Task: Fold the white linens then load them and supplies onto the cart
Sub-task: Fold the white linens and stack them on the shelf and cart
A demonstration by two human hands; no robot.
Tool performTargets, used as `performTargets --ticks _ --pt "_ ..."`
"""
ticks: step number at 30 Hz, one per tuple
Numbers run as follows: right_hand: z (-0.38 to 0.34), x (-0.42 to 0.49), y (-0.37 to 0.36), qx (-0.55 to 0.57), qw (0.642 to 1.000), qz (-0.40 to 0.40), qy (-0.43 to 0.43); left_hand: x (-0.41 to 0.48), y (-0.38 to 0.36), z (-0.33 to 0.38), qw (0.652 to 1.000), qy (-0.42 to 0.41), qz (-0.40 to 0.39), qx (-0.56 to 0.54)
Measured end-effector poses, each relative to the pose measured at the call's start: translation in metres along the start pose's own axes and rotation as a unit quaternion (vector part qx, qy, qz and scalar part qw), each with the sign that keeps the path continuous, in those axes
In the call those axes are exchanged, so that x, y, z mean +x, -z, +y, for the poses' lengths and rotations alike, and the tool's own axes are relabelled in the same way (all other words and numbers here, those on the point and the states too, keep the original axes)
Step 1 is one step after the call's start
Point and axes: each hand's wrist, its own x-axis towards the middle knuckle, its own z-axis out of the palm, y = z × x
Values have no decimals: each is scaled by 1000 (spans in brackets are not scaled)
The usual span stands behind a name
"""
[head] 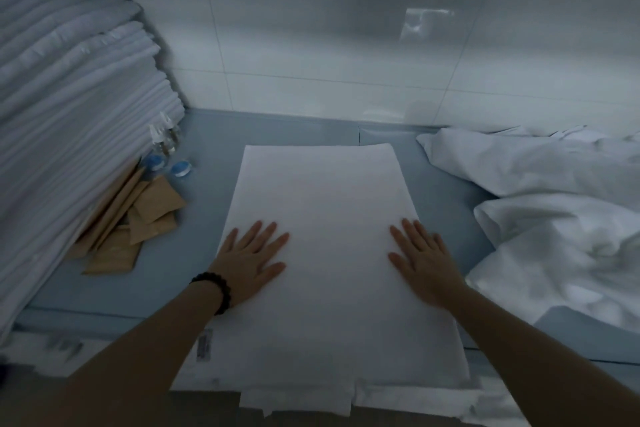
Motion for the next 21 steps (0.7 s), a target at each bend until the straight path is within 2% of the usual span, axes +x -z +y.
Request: performTargets --ticks 3,9,13,19,21 --pt "7 -18 5 -17 999 -29 1 -22 2 -15 1000 -2 -23 -11" --pt "23 -58 10 -66 984 -30 163 -80 6 -44 997 -68 -28 6" --pt "30 -75 9 -69 979 -54 185 -104 1 -46 987 -119 -94 51" --pt "52 -99 12 -119 955 18 270 -114 -1 -54 972 -147 -98 157" --pt "61 -106 14 -128 950 9 285 -117 -1 -55 969 -166 -45 178"
